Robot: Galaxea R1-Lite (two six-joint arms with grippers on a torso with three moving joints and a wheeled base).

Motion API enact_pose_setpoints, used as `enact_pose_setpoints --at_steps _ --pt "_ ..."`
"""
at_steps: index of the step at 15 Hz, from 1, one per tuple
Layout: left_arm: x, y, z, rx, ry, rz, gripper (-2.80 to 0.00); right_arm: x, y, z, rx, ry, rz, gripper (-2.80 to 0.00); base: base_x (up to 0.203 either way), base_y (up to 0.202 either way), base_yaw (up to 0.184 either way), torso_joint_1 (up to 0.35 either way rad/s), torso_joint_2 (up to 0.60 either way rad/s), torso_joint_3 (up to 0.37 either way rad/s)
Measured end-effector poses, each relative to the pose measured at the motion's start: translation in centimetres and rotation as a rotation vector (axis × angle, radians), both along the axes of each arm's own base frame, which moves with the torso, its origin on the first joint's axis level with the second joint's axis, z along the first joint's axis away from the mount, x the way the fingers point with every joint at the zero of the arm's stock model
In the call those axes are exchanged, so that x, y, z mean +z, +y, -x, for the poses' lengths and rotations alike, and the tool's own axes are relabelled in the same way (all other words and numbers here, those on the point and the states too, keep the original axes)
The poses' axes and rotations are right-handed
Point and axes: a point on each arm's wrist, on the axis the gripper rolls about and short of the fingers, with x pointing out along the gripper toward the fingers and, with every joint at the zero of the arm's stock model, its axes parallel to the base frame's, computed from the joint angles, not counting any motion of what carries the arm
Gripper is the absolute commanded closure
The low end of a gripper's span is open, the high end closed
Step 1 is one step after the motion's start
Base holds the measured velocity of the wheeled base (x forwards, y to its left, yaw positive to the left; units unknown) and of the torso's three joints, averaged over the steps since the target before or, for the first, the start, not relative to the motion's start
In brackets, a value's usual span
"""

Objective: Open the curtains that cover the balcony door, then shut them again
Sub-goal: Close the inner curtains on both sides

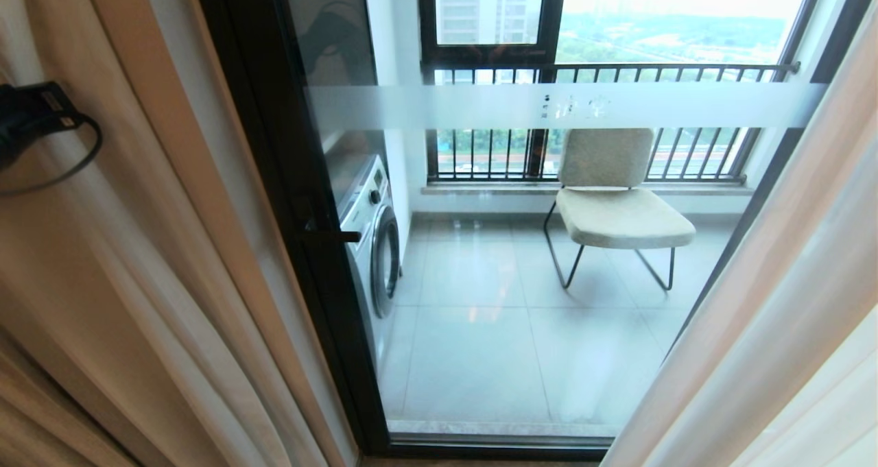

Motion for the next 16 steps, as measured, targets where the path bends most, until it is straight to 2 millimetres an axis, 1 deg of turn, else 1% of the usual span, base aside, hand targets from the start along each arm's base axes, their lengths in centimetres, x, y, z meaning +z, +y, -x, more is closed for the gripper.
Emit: enact_pose_setpoints --at_steps 3,6,10,16 --pt "0.4 -0.8 1.0 -0.013 -0.002 -0.002 0.0 0.0 0.0 0.0 0.0 0.0 0.0 0.0 0.0 0.0 0.0 0.0 0.0 0.0" --pt "1.0 -2.1 1.9 -0.038 -0.011 -0.005 0.0 0.0 0.0 0.0 0.0 0.0 0.0 0.0 0.0 0.0 0.0 0.0 0.0 0.0" --pt "2.3 -4.5 2.4 -0.138 -0.042 -0.018 0.0 0.0 0.0 0.0 0.0 0.0 0.0 0.0 0.0 0.0 0.0 0.0 0.0 0.0" --pt "3.4 -9.0 2.5 -0.315 -0.08 -0.024 0.0 0.0 0.0 0.0 0.0 0.0 0.0 0.0 0.0 0.0 0.0 0.0 0.0 0.0"
